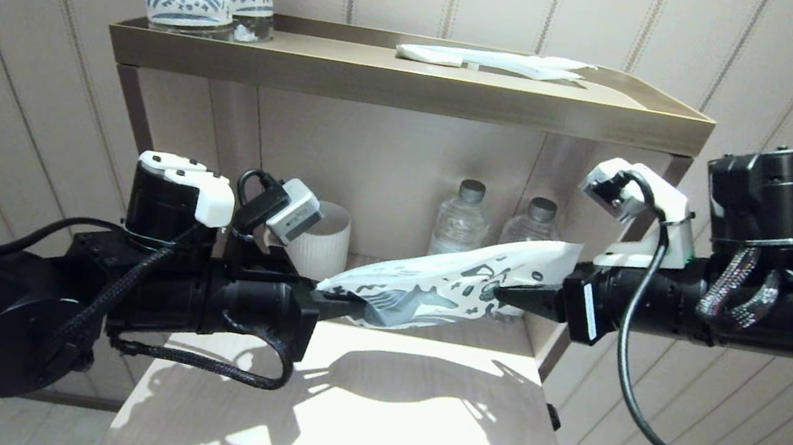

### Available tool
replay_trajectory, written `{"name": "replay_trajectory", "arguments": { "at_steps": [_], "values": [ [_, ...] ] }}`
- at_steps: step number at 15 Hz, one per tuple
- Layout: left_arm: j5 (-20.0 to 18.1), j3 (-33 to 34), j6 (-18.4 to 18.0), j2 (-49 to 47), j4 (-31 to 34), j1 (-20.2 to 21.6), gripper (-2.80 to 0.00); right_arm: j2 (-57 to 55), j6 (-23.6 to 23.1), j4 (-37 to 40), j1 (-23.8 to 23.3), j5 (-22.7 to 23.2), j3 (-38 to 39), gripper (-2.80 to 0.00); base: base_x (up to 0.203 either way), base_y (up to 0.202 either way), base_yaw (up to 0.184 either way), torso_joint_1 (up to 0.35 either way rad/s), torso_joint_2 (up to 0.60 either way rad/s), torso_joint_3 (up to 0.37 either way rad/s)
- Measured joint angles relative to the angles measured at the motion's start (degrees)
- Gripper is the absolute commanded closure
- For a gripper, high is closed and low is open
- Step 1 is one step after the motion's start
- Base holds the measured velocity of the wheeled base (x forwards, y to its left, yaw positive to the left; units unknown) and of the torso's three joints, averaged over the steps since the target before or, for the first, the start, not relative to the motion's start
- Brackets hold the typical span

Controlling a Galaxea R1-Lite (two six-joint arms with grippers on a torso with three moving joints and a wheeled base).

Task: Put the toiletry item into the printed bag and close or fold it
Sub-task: Hand it to the other hand

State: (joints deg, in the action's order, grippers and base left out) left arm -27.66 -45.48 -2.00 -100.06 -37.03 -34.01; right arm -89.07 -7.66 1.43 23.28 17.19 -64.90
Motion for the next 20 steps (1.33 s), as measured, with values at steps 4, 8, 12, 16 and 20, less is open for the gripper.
{"name": "replay_trajectory", "arguments": {
  "at_steps": [4,8,12,16,20],
  "values": [
    [-3.63,-1.63,-1.38,-0.2,8.36,0.0,0.0,3.49,-0.15,0.15,-0.41,0.26,-0.2,-2.8,0.0,0.0,0.0,0.0,0.0,0.0],
    [-5.28,-2.04,-8.35,0.06,14.62,0.0,0.0,6.01,-0.11,0.15,-0.46,0.34,-0.45,-2.8,0.0,0.0,0.0,0.0,0.0,0.0],
    [-6.27,-4.64,-13.03,-0.35,16.86,-0.05,0.0,6.82,0.05,0.3,0.25,2.22,0.0,-2.8,0.0,0.0,0.0,0.0,0.0,0.0],
    [-6.46,-17.46,-18.59,-2.67,30.49,-0.38,0.0,6.96,0.04,2.8,0.4,8.46,0.52,0.0,0.0,0.0,0.0,0.0,0.0,0.0],
    [-6.46,-31.1,-24.7,-8.14,44.02,-2.3,0.0,7.44,-0.8,2.45,0.18,16.14,1.6,0.0,0.0,0.0,0.0,0.0,0.0,0.0]
  ]
}}
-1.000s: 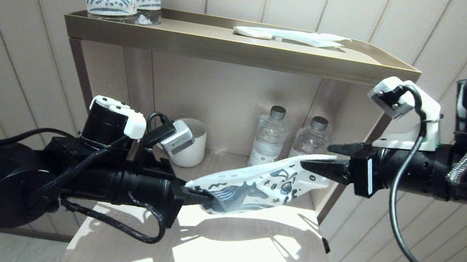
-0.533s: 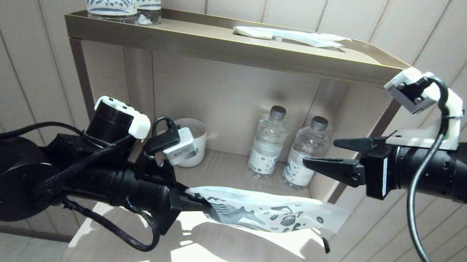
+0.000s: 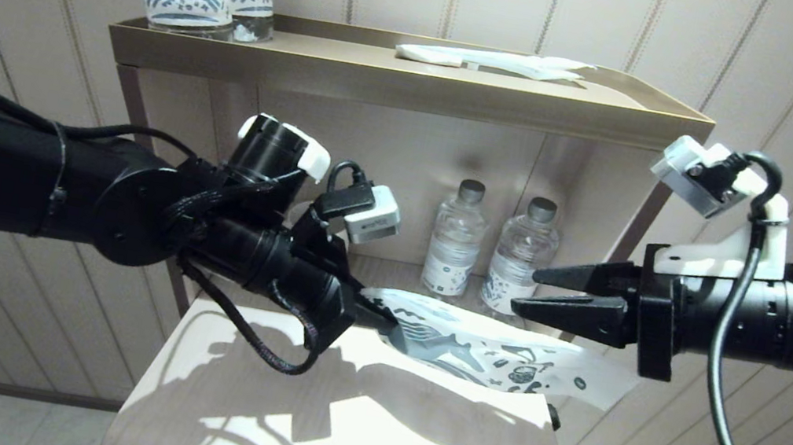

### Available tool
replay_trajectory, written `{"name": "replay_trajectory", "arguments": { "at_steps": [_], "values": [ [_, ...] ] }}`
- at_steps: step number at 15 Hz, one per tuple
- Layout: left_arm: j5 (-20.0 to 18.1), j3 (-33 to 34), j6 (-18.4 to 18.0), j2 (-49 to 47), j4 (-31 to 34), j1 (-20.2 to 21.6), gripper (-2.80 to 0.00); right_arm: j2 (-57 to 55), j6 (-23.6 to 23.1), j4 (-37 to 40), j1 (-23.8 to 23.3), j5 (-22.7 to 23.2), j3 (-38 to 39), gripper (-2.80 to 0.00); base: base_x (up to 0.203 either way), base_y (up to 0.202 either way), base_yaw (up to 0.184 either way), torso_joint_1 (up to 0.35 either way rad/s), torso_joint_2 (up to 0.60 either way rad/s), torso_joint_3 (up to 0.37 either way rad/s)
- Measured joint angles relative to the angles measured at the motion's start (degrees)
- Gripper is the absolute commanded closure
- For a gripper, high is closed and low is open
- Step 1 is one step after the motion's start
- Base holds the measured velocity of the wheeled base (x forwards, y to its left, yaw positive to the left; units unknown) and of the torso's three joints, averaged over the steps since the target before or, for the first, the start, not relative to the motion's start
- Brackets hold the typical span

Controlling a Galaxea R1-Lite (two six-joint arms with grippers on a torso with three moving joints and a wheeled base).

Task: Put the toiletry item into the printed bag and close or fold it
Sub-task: Hand it to the other hand

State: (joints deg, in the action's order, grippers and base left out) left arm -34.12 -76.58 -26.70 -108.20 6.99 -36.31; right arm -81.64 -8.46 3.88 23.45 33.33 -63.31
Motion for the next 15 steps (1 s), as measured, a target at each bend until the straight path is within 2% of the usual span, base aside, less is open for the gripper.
{"name": "replay_trajectory", "arguments": {
  "at_steps": [1,3,7,11,12,15],
  "values": [
    [0.06,-2.94,-0.67,-1.53,3.16,-1.09,0.0,0.26,-0.02,-0.04,-0.24,2.58,0.18,0.0,0.0,0.0,0.0,0.0,0.0,0.0],
    [0.4,-6.1,-1.06,-4.08,6.53,-3.53,0.0,0.57,-0.02,-0.05,-0.22,3.83,0.88,0.0,0.0,0.0,0.0,0.0,0.0,0.0],
    [0.64,-10.35,-0.72,-6.95,10.02,-6.28,0.0,0.12,0.02,-0.11,0.16,5.11,1.97,0.0,0.0,0.0,0.0,0.0,0.0,0.0],
    [0.44,-11.07,0.0,-7.1,11.64,-8.8,0.0,-1.38,0.66,-0.05,0.2,10.93,2.5,0.0,0.0,0.0,0.0,0.0,0.0,0.0],
    [0.39,-11.01,0.23,-7.06,11.54,-8.97,0.0,-1.84,0.66,-0.02,0.22,11.62,2.71,-2.8,0.0,0.0,0.0,0.0,0.0,0.0],
    [0.28,-11.56,2.22,-7.08,10.96,-9.08,0.0,-3.29,0.09,-1.59,0.61,12.73,4.19,-2.8,0.0,0.0,0.0,0.0,0.0,0.0]
  ]
}}
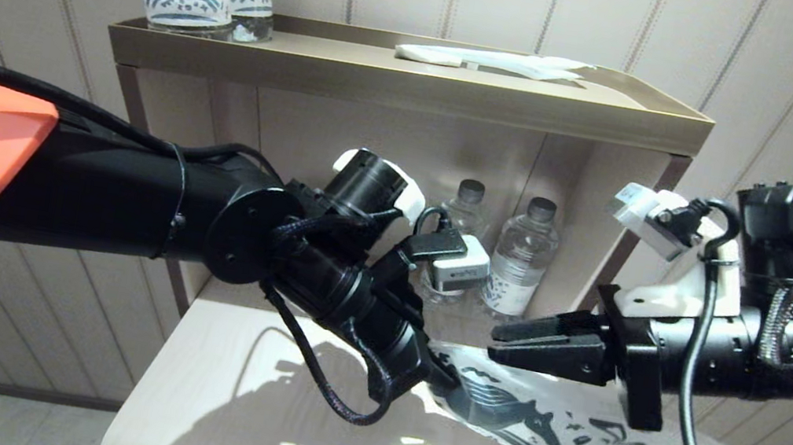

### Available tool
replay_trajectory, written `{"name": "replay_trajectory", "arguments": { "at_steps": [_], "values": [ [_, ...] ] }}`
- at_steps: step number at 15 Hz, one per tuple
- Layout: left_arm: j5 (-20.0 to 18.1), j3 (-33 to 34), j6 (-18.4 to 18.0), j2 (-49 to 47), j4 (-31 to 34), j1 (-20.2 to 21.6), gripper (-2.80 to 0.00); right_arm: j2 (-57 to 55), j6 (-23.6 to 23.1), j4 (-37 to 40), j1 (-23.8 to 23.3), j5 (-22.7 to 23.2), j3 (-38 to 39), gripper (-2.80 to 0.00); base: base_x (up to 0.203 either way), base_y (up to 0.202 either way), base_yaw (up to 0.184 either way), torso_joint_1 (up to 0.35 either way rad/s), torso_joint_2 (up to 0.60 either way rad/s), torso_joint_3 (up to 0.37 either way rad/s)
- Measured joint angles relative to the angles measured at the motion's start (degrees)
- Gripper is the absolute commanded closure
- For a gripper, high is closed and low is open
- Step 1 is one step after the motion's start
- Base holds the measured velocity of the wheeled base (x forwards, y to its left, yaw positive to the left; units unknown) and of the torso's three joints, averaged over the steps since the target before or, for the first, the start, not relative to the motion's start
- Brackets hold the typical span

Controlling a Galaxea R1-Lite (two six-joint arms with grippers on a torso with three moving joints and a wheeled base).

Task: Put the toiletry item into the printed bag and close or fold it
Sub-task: Hand it to the other hand

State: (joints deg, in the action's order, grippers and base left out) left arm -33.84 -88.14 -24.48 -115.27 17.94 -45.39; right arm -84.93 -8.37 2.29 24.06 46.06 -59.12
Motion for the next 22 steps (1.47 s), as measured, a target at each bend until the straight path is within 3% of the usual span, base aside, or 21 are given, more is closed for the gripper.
{"name": "replay_trajectory", "arguments": {
  "at_steps": [4,8,10,17,22],
  "values": [
    [-0.09,0.34,1.0,1.0,-0.83,0.07,0.0,-2.47,0.32,-2.35,0.22,0.95,0.5,-2.8,0.0,0.0,0.0,0.0,0.0,0.0],
    [0.04,1.19,7.82,1.9,-7.83,0.11,0.0,-4.44,0.47,-5.85,0.21,0.85,1.09,-2.8,0.0,0.0,0.0,0.0,0.0,0.0],
    [0.21,1.94,8.58,1.96,-10.18,0.01,0.0,-5.23,0.82,-7.79,0.21,0.74,1.52,-2.8,0.0,0.0,0.0,0.0,0.0,0.0],
    [2.59,3.81,7.91,2.32,-9.08,-0.14,0.0,-4.11,-0.23,-8.15,-1.28,-0.75,1.39,-2.8,0.0,0.0,0.0,0.0,0.0,0.0],
    [2.92,4.43,3.37,3.98,-3.04,2.68,0.0,-3.02,-7.48,-7.91,-3.13,-0.86,4.04,-2.8,0.0,0.0,0.0,0.0,0.0,0.0]
  ]
}}
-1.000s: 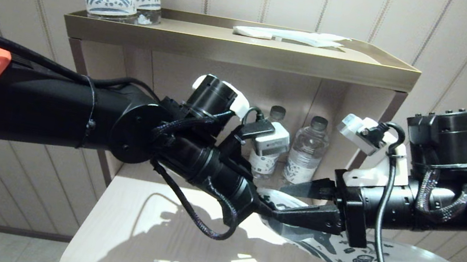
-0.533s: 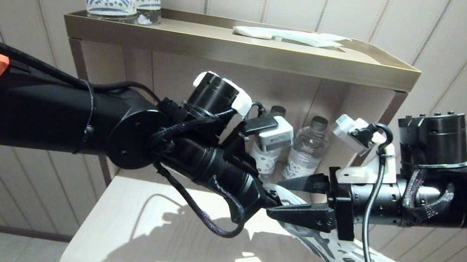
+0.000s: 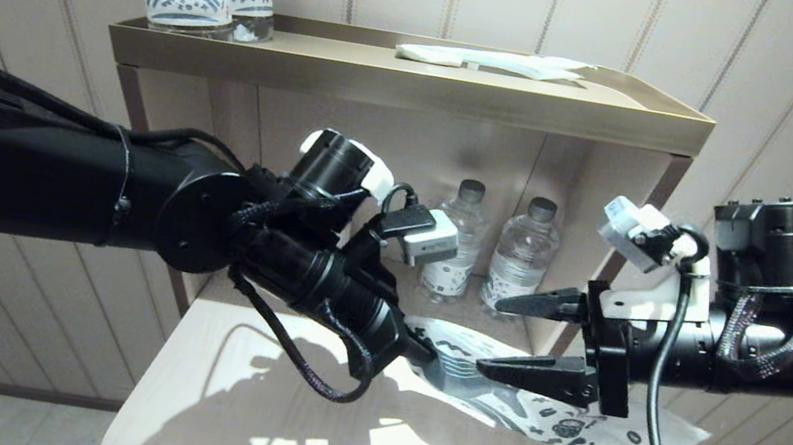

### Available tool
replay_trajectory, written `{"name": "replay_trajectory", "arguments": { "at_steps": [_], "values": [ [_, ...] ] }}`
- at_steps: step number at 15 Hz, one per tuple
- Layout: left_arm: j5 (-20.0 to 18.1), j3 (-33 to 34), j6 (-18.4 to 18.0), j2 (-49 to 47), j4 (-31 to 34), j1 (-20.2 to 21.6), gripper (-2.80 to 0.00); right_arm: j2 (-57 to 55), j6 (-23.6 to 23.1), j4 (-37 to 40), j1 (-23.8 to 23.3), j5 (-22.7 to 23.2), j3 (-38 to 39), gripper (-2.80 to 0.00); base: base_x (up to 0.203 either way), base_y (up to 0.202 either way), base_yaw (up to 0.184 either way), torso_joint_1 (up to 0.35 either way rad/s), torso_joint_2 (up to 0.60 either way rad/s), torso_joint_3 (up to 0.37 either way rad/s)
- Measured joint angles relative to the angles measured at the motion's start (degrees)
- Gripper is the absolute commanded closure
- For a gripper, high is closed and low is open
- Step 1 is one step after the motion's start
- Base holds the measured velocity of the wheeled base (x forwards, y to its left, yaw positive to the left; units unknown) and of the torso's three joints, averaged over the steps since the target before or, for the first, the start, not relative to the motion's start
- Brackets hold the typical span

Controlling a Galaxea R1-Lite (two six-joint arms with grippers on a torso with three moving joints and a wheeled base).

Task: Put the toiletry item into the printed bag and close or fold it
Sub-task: Hand it to the other hand

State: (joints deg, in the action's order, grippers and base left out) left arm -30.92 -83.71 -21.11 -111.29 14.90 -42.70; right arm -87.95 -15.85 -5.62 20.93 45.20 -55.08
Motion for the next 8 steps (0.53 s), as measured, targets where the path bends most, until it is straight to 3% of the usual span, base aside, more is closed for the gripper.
{"name": "replay_trajectory", "arguments": {
  "at_steps": [2,8],
  "values": [
    [-0.01,-0.63,-2.34,0.47,2.28,1.05,0.0,0.08,-4.74,0.46,-1.05,0.09,1.38,-2.8,0.0,0.0,0.0,0.0,0.0,0.0],
    [1.03,-1.67,-5.27,0.76,3.9,3.44,0.0,1.22,-9.31,3.25,-2.01,0.13,2.1,-2.8,0.0,0.0,0.0,0.0,0.0,0.0]
  ]
}}
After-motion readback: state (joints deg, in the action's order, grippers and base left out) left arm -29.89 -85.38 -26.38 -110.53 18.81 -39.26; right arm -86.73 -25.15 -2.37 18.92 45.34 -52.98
